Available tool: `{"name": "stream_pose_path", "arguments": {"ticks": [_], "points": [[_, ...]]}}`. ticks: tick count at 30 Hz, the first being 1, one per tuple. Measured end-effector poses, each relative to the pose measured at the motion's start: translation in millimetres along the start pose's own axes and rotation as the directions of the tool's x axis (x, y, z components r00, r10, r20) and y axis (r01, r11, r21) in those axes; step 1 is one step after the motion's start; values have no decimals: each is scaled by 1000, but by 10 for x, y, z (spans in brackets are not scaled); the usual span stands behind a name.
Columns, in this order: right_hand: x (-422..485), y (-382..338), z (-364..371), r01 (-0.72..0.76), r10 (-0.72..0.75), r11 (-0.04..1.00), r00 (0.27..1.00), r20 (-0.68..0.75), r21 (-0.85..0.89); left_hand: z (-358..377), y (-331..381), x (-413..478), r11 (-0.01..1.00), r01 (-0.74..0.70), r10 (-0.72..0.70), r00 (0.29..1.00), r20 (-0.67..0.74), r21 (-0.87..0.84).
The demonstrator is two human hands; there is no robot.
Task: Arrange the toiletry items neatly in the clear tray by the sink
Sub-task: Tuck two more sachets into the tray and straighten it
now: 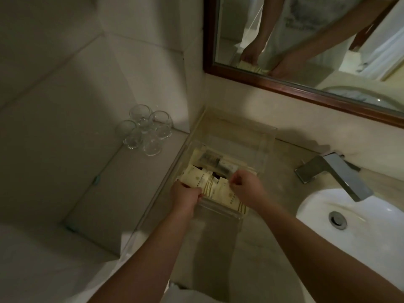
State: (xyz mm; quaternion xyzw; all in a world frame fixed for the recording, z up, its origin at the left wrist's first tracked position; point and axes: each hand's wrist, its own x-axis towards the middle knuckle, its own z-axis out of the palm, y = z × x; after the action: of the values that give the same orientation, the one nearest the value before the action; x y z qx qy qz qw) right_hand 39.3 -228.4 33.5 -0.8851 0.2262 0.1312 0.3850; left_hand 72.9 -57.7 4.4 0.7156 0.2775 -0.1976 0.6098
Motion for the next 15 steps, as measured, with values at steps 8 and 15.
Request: {"name": "stream_pose_path", "arguments": {"ticks": [8, 15], "points": [[-204, 42, 31, 156, -191, 942, 977, -90, -297, -143, -90, -180, 875, -286, 356, 927, -121, 390], [-375, 244, 286, 216, -247, 890, 969, -26, -402, -103, -98, -92, 94, -682, 540, 647, 539, 725]]}}
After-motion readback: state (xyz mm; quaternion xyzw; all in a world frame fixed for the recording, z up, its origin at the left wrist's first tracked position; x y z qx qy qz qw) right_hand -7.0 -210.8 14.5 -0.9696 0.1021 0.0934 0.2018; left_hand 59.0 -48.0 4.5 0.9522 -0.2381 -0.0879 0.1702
